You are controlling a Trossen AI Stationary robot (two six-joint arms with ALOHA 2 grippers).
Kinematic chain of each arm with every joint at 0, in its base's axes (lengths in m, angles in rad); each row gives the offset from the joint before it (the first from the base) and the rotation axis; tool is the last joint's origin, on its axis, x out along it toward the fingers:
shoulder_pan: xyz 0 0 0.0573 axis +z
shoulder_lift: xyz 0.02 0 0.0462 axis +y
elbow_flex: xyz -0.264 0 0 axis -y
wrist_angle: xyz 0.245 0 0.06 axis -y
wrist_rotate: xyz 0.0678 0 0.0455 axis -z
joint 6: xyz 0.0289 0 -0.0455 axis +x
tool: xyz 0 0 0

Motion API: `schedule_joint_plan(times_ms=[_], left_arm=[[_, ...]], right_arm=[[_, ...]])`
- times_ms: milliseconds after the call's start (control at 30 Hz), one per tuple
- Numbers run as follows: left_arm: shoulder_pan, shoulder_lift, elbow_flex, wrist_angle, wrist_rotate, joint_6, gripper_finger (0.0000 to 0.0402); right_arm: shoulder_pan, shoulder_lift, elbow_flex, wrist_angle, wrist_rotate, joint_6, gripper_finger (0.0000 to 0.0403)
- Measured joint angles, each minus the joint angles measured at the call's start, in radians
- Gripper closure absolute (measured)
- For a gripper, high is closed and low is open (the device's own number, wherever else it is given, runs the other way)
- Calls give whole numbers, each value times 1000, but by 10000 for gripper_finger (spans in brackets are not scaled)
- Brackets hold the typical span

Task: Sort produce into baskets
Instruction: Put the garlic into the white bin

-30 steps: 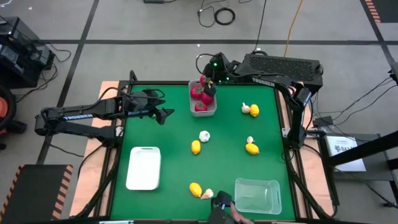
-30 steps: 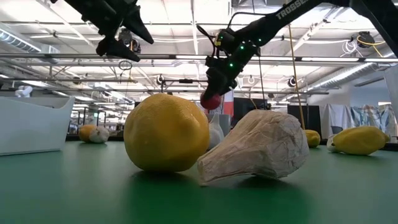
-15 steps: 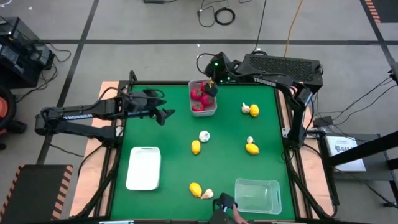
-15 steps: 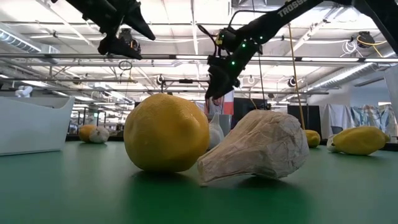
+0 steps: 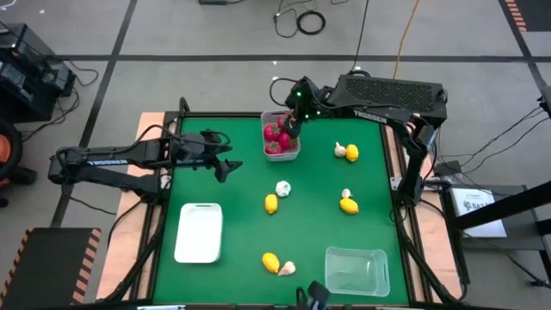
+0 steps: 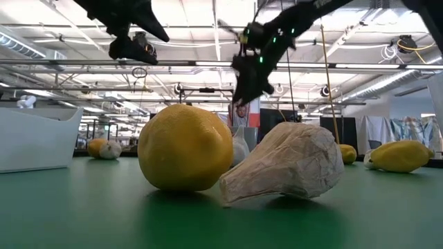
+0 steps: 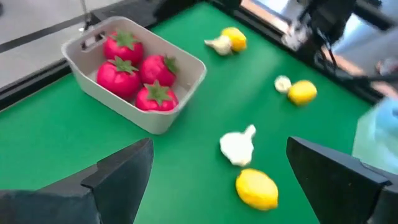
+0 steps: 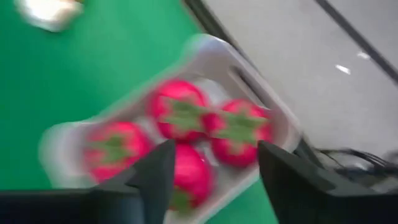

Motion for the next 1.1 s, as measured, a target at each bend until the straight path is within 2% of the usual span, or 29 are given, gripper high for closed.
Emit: schedule_joint_plan(times_ms=[200,400,667,833,1100], left_arm=[[-42,0,0,-72,23,57,27],[-83,-1,-10,-69,35,124,27],[-141,26,-63,22,145,219,27],[-187,103,-80,197,152,330,27],[-228,277,-82,480,168,470,27]], right_arm=[[112,-78,0,-100,-25,111,290],[280,-139,0,-161,-27,263,332],[529,-175,0,-198,-23,526,349],[674,-175,0,-200,-16,654,351],[886,-190,0,-281,177,793,351]])
